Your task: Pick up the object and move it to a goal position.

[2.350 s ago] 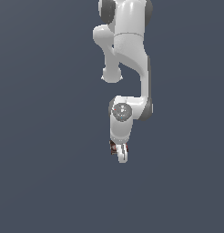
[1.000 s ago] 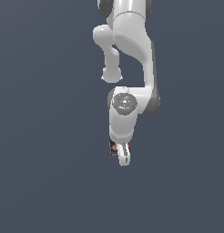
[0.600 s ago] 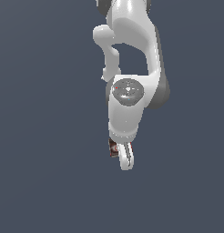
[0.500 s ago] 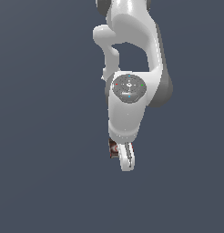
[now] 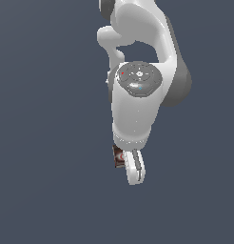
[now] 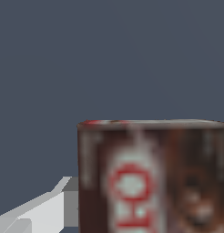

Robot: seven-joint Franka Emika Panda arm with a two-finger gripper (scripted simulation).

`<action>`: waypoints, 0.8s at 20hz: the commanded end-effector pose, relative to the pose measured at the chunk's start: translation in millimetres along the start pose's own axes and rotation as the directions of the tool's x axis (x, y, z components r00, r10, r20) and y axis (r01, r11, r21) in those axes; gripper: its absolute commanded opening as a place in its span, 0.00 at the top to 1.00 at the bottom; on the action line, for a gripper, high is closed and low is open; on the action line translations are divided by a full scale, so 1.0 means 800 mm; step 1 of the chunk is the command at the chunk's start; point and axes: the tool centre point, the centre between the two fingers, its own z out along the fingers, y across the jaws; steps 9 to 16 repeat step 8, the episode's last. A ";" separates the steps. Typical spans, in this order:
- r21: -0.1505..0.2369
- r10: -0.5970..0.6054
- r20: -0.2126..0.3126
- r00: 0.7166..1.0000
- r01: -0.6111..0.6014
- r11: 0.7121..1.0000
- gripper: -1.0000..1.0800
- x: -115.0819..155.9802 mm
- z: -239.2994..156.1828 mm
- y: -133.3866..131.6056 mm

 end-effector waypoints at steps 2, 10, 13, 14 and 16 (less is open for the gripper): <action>-0.001 0.000 0.000 1.000 0.000 1.000 1.00 0.001 -0.008 -0.005; -0.001 0.000 0.001 1.000 0.000 1.000 1.00 0.001 -0.012 -0.008; -0.001 0.000 0.001 1.000 0.000 1.000 1.00 0.001 -0.012 -0.008; -0.001 0.000 0.001 1.000 0.000 1.000 1.00 0.001 -0.012 -0.008; -0.001 0.000 0.001 1.000 0.000 1.000 1.00 0.001 -0.012 -0.008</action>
